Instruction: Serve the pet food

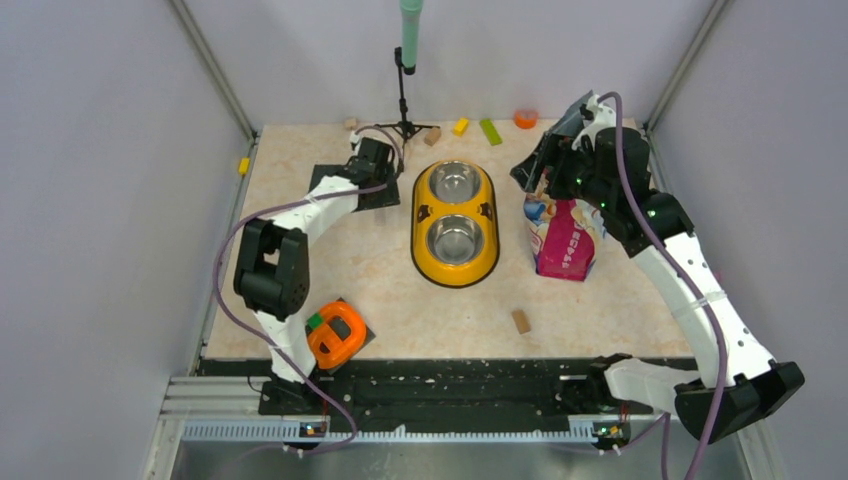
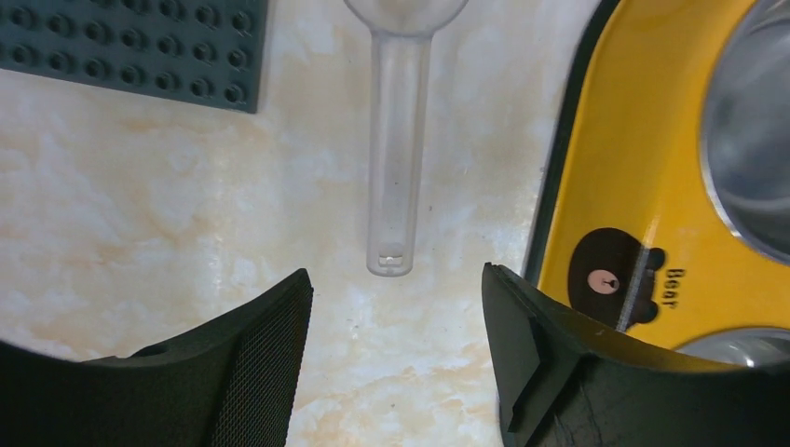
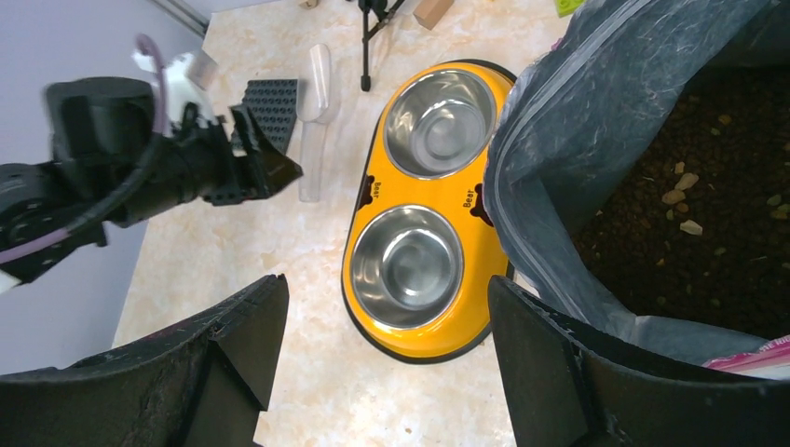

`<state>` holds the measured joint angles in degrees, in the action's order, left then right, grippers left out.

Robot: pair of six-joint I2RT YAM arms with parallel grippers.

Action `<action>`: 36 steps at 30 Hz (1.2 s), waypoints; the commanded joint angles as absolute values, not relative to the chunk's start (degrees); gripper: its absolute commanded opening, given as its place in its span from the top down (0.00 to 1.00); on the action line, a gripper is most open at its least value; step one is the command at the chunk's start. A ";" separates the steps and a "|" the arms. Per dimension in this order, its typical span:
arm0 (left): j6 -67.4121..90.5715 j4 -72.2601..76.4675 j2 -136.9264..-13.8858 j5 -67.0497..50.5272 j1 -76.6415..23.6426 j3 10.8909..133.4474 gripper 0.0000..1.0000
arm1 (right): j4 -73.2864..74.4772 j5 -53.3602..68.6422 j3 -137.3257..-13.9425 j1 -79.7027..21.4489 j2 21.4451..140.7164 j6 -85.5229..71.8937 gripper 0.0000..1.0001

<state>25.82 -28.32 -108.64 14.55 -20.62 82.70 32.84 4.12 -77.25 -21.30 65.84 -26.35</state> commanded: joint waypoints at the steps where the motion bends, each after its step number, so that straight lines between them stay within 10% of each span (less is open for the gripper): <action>1: 25.53 -25.36 -98.96 17.93 -20.42 80.70 0.29 | 32.89 3.35 -78.69 -21.01 64.37 -24.98 0.21; 4: 25.36 -19.75 -94.07 17.61 -20.60 76.05 0.14 | 32.68 3.64 -78.62 -21.03 64.64 -24.89 0.21; 16: 19.77 11.44 -94.03 45.76 -33.24 55.29 0.08 | 31.71 6.44 -79.60 -21.01 67.66 -23.55 0.21; 36: 24.13 22.97 -106.08 26.22 -25.43 53.02 0.12 | 26.16 5.84 -70.01 -21.01 63.44 -21.15 0.21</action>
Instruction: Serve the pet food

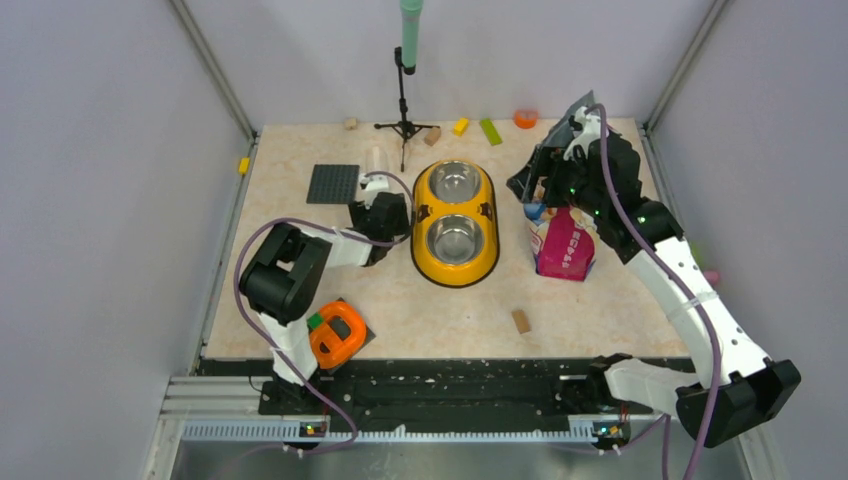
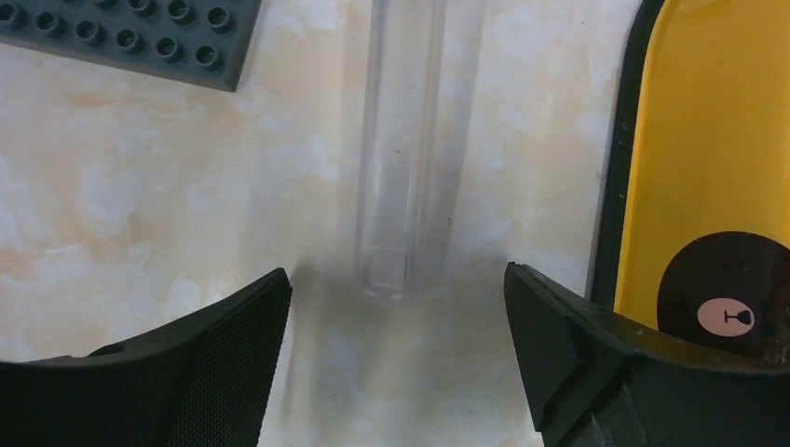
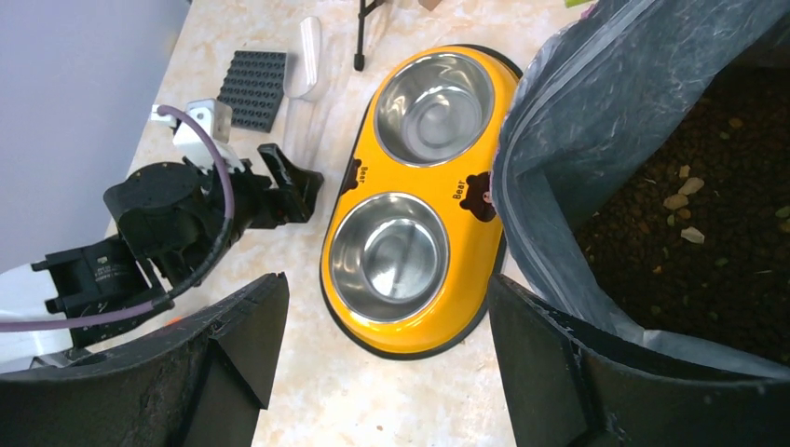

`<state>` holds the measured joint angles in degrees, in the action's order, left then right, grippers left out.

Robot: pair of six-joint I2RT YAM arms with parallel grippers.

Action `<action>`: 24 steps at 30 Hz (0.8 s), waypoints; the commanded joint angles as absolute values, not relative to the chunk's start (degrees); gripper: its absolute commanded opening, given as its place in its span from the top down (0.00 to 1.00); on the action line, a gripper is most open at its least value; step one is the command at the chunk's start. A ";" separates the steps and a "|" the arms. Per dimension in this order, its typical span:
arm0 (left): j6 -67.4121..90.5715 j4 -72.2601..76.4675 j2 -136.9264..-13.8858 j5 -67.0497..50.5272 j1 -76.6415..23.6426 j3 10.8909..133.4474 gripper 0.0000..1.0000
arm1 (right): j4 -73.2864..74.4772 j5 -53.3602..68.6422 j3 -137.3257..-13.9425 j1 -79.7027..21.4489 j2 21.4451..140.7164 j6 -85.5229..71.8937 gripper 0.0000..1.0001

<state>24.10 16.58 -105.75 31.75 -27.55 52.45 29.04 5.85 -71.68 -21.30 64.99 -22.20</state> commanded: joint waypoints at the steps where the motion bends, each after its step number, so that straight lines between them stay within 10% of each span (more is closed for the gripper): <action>1: 23.79 23.15 -106.50 23.99 -24.95 53.22 0.13 | 25.59 5.89 -69.40 -21.04 63.43 -21.23 0.21; 24: 22.71 5.31 -115.58 22.11 -22.43 69.43 0.25 | 23.87 6.41 -69.58 -21.03 64.28 -21.99 0.21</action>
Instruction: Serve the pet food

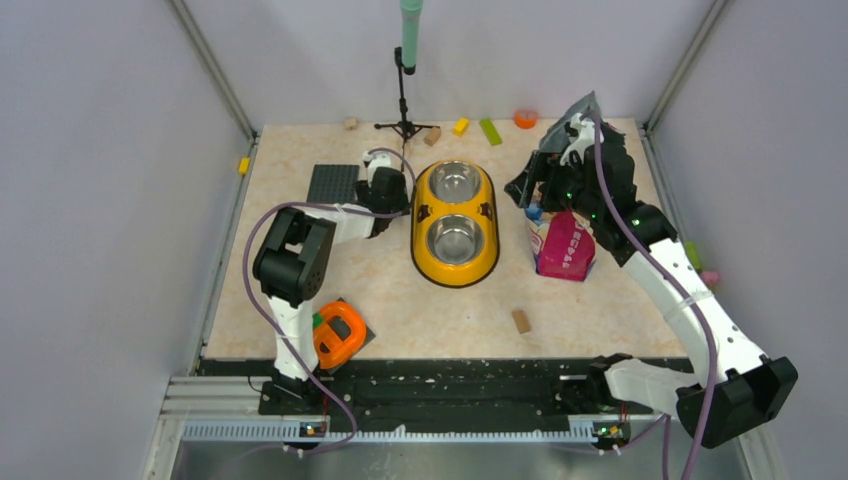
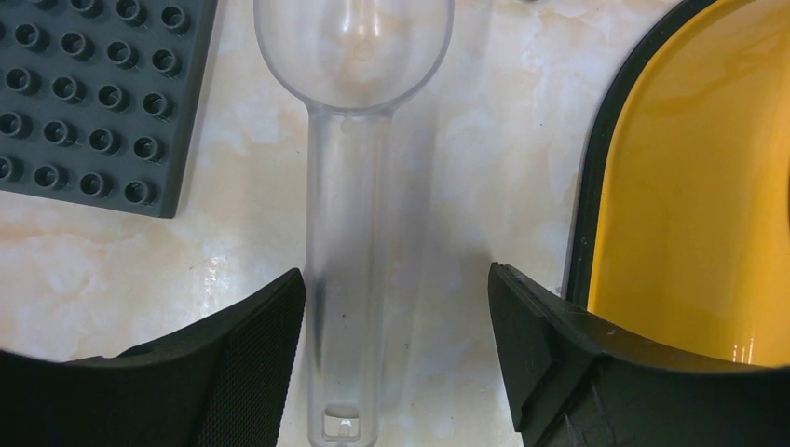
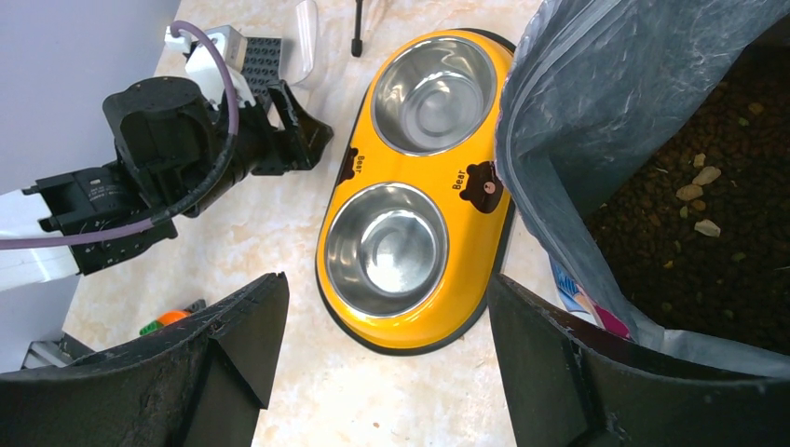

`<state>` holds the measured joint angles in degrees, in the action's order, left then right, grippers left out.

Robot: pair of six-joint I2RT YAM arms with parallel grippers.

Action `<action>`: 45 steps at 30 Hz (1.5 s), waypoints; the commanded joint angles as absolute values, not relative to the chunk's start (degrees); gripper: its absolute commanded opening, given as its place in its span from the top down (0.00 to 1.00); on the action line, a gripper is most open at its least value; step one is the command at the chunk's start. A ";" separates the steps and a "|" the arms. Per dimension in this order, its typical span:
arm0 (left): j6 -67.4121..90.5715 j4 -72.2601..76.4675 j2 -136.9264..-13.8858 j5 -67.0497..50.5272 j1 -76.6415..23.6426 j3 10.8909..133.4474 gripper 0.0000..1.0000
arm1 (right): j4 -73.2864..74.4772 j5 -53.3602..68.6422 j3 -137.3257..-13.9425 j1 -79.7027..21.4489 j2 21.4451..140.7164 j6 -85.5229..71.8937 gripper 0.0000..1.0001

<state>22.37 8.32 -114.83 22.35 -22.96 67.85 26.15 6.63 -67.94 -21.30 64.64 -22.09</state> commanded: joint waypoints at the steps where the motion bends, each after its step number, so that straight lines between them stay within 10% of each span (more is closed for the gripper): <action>1: 22.45 5.34 -115.38 22.18 -22.34 69.27 0.26 | 23.90 6.48 -69.78 -21.02 64.32 -22.12 0.21; 34: 18.69 -3.69 -120.15 15.11 -19.19 77.41 0.42 | 23.17 9.24 -71.01 -21.11 65.92 -23.31 0.21; 45: 19.69 -5.19 -120.67 13.97 -18.37 78.19 0.64 | 22.17 8.96 -70.43 -21.01 66.02 -23.67 0.21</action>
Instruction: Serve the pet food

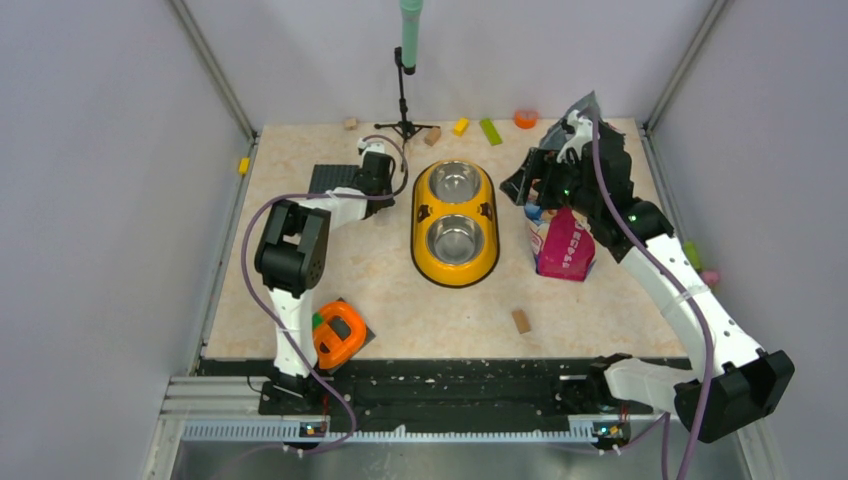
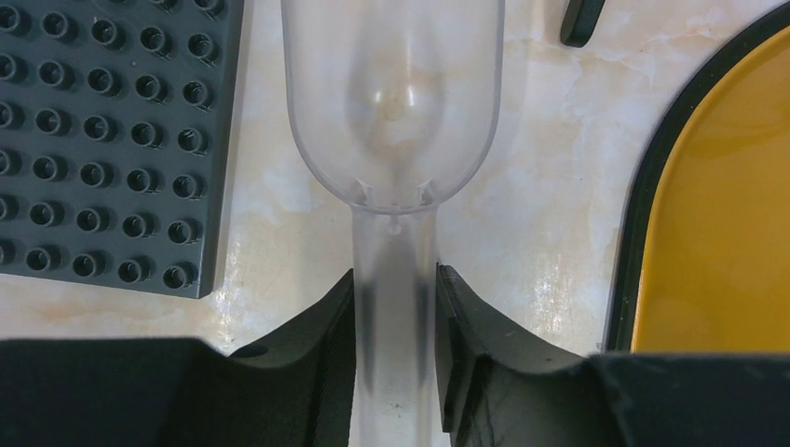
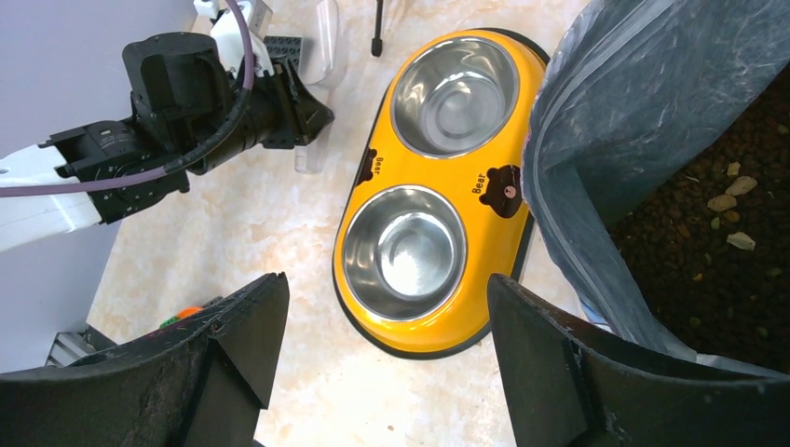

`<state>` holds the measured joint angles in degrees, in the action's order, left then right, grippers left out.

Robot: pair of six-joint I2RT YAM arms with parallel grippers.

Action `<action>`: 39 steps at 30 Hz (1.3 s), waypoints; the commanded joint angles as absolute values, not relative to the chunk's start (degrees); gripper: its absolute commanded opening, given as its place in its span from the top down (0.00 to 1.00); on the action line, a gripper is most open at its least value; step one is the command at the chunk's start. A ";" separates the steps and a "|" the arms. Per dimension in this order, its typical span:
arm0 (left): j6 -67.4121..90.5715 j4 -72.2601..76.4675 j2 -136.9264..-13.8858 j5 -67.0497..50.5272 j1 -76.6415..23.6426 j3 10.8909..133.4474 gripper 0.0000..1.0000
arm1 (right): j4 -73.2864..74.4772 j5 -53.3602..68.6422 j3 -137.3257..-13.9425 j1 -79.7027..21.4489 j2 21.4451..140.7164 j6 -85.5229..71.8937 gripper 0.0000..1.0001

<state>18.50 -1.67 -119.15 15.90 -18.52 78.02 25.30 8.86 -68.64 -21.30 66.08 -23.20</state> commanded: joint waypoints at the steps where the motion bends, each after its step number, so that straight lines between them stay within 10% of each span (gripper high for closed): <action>1: 19.69 -5.14 -120.61 14.05 -18.37 78.15 0.73 | 22.16 9.01 -70.40 -21.01 66.08 -23.67 0.21; 4: 19.44 -5.03 -119.63 14.18 -18.37 77.51 1.00 | 22.51 8.97 -70.95 -21.01 66.35 -23.83 0.21; 18: 12.38 -15.05 -98.82 8.98 -18.33 70.15 1.00 | 28.24 8.17 -80.04 -21.02 70.41 -24.81 0.21; 39: 3.53 -27.38 -80.07 -29.25 -18.37 66.87 1.00 | 24.77 16.38 -82.23 -24.41 76.92 -25.43 0.21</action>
